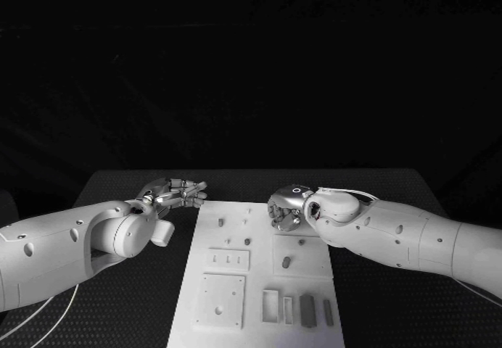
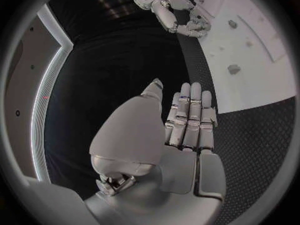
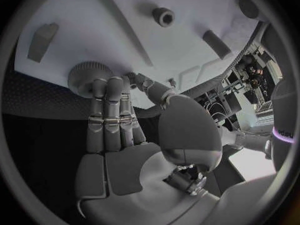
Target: Assemble the parts on the task board
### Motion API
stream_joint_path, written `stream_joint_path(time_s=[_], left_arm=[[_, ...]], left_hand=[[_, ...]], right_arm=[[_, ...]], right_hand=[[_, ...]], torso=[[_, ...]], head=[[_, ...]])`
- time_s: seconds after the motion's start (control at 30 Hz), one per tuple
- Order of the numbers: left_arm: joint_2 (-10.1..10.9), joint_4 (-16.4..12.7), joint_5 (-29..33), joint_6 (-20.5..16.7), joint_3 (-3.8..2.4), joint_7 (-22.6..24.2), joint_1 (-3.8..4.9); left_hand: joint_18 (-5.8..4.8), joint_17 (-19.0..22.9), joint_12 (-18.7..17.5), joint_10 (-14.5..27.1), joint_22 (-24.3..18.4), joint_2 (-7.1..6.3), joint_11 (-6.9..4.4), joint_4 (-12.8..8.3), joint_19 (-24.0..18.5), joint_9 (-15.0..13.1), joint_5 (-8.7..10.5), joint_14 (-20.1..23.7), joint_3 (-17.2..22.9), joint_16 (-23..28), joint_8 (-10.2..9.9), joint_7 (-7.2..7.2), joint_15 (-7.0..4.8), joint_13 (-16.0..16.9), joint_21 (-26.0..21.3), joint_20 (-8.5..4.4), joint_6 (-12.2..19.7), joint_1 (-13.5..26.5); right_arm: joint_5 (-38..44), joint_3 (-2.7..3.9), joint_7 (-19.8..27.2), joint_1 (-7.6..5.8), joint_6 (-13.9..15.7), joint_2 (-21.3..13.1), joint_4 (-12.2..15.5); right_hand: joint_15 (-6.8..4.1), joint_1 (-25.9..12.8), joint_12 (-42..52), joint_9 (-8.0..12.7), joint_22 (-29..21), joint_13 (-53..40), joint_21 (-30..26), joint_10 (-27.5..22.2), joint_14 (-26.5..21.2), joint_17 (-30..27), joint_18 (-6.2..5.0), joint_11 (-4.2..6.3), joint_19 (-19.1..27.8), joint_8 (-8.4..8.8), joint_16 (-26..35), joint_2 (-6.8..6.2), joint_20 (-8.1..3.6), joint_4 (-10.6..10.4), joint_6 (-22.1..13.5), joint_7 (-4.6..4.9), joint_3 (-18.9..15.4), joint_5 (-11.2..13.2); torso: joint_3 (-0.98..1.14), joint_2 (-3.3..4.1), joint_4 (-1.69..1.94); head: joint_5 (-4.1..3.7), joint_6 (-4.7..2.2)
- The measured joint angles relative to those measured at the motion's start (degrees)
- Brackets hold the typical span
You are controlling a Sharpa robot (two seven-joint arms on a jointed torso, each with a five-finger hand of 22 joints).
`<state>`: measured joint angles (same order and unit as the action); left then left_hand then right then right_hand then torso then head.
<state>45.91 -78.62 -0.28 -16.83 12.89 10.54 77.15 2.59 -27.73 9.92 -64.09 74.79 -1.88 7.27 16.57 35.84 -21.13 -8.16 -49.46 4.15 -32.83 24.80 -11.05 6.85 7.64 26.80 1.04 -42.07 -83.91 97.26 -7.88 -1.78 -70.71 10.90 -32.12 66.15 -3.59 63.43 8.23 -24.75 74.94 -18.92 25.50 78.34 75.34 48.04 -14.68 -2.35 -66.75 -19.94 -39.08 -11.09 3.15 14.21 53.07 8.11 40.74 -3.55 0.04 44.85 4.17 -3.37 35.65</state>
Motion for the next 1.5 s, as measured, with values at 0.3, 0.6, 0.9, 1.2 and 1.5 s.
stream_joint_path(time_s=[0.3, 0.6, 0.9, 1.2, 1.5], left_arm=[[-0.2, 0.1, 0.0, 0.0, -0.05, -0.1, 0.06], [0.0, 0.1, 0.0, 0.1, -0.01, -0.3, 0.02], [0.2, 0.1, 0.0, 0.1, -0.01, -0.4, 0.02], [0.1, 0.0, 0.0, 0.1, 0.0, -0.4, 0.02], [0.1, 0.1, 0.0, 0.1, 0.0, -0.4, 0.02]], left_hand=[[-0.02, 0.1, 0.0, 0.0, 0.0, 0.0, 0.0, 0.0, 0.0, 0.0, 0.0, 0.0, 0.0, 0.0, -0.2, 0.0, 0.0, 0.0, 0.0, 0.0, 0.0, 0.0], [-0.06, 0.1, -0.2, 0.0, 0.0, 0.0, 0.0, 0.2, 0.0, 0.0, 0.0, 0.0, -0.2, 0.0, -0.2, 0.0, 0.0, 0.0, 0.0, 0.0, 0.0, 0.0], [-0.08, 0.1, -0.2, 0.0, 0.0, 0.0, 0.0, 0.2, 0.0, 0.0, 0.0, 0.0, -0.2, 0.0, -0.2, 0.0, 0.0, 0.0, 0.0, 0.0, 0.0, 0.0], [-0.1, 0.2, -0.2, 0.0, -0.1, 0.0, 0.0, 0.2, 0.0, 0.0, 0.0, 0.0, -0.2, 0.0, -0.4, 0.0, 0.0, 0.0, 0.0, 0.0, 0.0, 0.0], [-0.11, 0.2, -0.2, 0.0, -0.1, 0.0, 0.0, 0.2, 0.0, 0.0, 0.0, 0.0, -0.1, 0.0, -0.4, 0.0, 0.0, 0.0, 0.0, 0.0, 0.0, 0.0]], right_arm=[[1.0, 0.06, -0.2, -0.06, -0.4, 0.0, -0.1], [1.5, 0.0, -0.3, 0.32, -1.4, 0.3, 0.0], [2.1, 0.09, -0.4, 0.28, -1.7, 0.3, 0.3], [2.4, 0.01, -0.6, 0.37, -0.7, 0.2, 0.6], [2.8, -0.15, -1.5, 0.68, 1.2, -0.3, 1.4]], right_hand=[[-0.01, 0.0, 0.0, -0.2, 0.2, -2.0, 1.0, 0.0, 0.0, 0.3, 0.07, 0.0, -0.2, -0.25, -0.6, 0.0, 0.01, 0.3, 0.9, -0.16, 0.3, 0.0], [-0.43, 0.0, 0.0, -0.6, 0.0, -3.0, 1.3, -0.2, -0.4, 0.3, 0.12, 0.22, 0.7, -0.67, -0.9, 0.0, -0.41, 0.5, 1.6, -0.38, 0.5, 0.0], [-0.42, 0.0, 0.0, -0.6, 0.0, -4.2, 2.1, -0.2, -0.4, 0.3, 0.18, 0.22, 0.7, -0.92, -1.2, 0.01, -0.4, 1.1, 2.3, -0.55, 1.7, 0.0], [-0.79, 0.3, 0.2, -0.5, 0.0, -6.5, 4.0, 0.5, 0.0, 0.5, 0.23, 0.93, 0.5, -0.78, -2.5, 0.34, -0.54, 0.2, 4.2, -1.28, 4.1, 0.2], [-1.13, 0.4, 0.4, -0.9, 0.0, -7.7, 4.8, 1.0, 0.3, 0.8, 0.47, 1.44, 0.0, -1.1, -3.2, 0.87, -1.03, 0.0, 5.1, -1.7, 5.1, 0.4]], torso=[[-0.23, 0.1, 0.74], [-0.83, 0.08, 1.91], [-0.91, 0.18, 2.15], [-0.91, 0.26, 2.16], [-0.91, 0.33, 2.23]], head=[[-1.06, 0.15], [-2.16, 0.24], [-2.3, 0.21], [-2.25, 0.02], [-2.25, -0.19]])
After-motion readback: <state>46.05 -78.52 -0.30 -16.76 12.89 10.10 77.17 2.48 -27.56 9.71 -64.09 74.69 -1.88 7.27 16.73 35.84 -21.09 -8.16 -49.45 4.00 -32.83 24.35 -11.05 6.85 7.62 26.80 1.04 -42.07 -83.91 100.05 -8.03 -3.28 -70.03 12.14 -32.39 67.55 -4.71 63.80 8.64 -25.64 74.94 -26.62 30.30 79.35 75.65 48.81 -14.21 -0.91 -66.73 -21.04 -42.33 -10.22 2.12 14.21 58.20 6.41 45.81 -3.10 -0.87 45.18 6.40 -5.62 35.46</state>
